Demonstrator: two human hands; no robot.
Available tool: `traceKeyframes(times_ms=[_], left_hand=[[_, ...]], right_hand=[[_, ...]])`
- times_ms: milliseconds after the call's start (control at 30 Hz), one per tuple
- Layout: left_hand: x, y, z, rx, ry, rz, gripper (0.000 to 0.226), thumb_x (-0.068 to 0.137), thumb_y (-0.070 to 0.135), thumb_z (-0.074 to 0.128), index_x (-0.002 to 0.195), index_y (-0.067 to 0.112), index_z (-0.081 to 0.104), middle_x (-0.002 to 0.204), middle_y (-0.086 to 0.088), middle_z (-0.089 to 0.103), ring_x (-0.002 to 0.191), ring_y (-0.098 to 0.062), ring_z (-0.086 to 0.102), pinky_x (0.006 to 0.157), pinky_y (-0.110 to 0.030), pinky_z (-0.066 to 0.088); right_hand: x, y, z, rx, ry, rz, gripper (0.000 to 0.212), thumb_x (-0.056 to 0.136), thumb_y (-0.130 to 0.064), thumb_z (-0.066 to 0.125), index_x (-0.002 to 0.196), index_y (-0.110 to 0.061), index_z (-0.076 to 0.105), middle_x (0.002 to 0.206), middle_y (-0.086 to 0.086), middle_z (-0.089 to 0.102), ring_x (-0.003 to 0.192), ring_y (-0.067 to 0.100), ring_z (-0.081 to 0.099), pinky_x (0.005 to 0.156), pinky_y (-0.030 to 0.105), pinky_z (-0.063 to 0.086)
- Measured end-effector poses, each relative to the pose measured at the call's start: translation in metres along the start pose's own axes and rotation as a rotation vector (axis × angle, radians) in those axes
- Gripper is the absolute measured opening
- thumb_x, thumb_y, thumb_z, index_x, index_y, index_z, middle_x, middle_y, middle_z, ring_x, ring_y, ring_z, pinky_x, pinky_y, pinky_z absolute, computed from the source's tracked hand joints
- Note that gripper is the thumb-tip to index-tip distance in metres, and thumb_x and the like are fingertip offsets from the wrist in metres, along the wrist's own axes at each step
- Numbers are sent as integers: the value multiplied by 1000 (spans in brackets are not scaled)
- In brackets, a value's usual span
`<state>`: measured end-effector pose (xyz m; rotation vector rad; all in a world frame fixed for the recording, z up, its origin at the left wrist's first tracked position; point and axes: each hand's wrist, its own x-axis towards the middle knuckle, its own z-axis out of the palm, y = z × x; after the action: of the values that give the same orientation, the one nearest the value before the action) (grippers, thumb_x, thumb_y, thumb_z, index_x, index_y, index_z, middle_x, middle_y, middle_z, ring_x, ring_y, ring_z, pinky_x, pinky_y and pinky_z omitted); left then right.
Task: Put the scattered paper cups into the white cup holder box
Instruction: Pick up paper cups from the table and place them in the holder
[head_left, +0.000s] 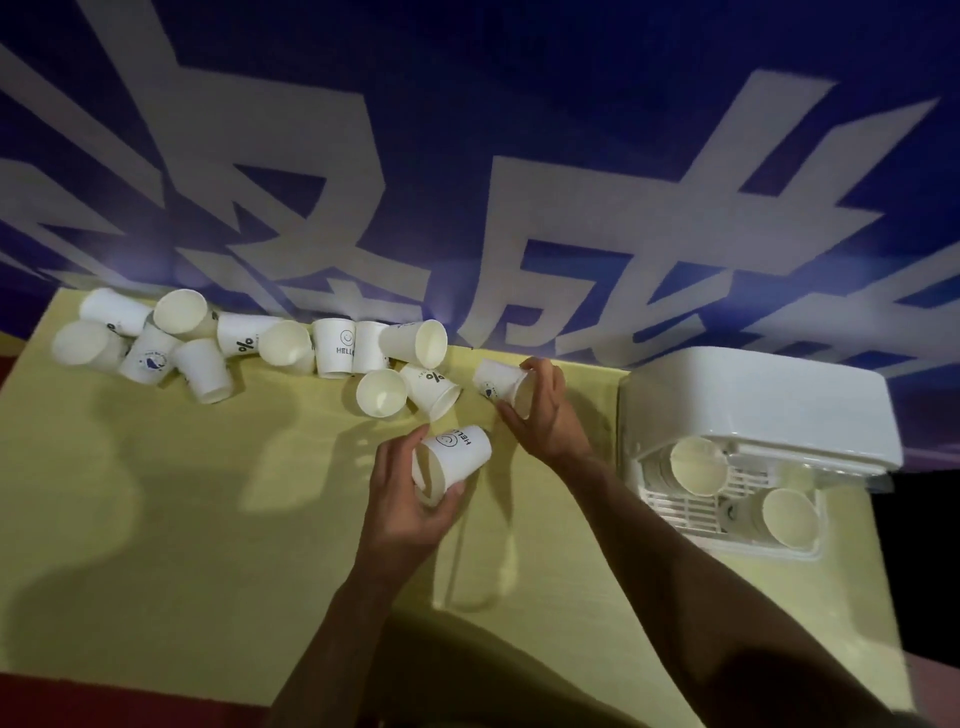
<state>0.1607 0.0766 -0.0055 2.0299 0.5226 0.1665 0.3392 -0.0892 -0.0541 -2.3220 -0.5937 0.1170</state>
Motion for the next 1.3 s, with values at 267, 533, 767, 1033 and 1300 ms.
traceKeyframes(times_ms=[267,533,767,1033,1300], left_hand=[[-25,68,47,-2,-42,158,75,79,25,84,143,33,45,132,13,43,125,-9,50,95,-41,55],[-65,169,133,-21,-97,312,71,77,28,85,140,33,52,131,14,40,124,-9,50,96,-31,53],[-98,224,220,-14,-162,380,78,75,31,87,142,30,47,135,13,44,128,-14,51,100,-41,52],[-121,232,290,141,-157,452,66,80,26,83,140,24,54,134,9,49,132,-10,48,111,-33,43],[-112,215,334,319,-222,398,72,81,21,81,145,27,49,138,11,44,130,-10,43,110,-25,37]], right_hand=[[-125,-13,-115,111,170,102,66,87,-27,81,144,-22,49,137,3,42,119,12,51,98,21,48],[-225,33,-230,203,327,176,59,88,-23,80,141,-22,54,138,-5,43,130,15,51,92,42,59],[-278,101,-302,188,353,212,57,90,-21,78,141,-23,53,136,-6,43,124,11,53,89,38,60],[-310,157,-341,156,398,260,59,87,-18,79,140,-21,54,134,-8,44,122,6,52,87,44,60],[-314,182,-356,193,352,271,58,89,-17,78,140,-25,53,137,-8,43,124,13,53,90,43,59]])
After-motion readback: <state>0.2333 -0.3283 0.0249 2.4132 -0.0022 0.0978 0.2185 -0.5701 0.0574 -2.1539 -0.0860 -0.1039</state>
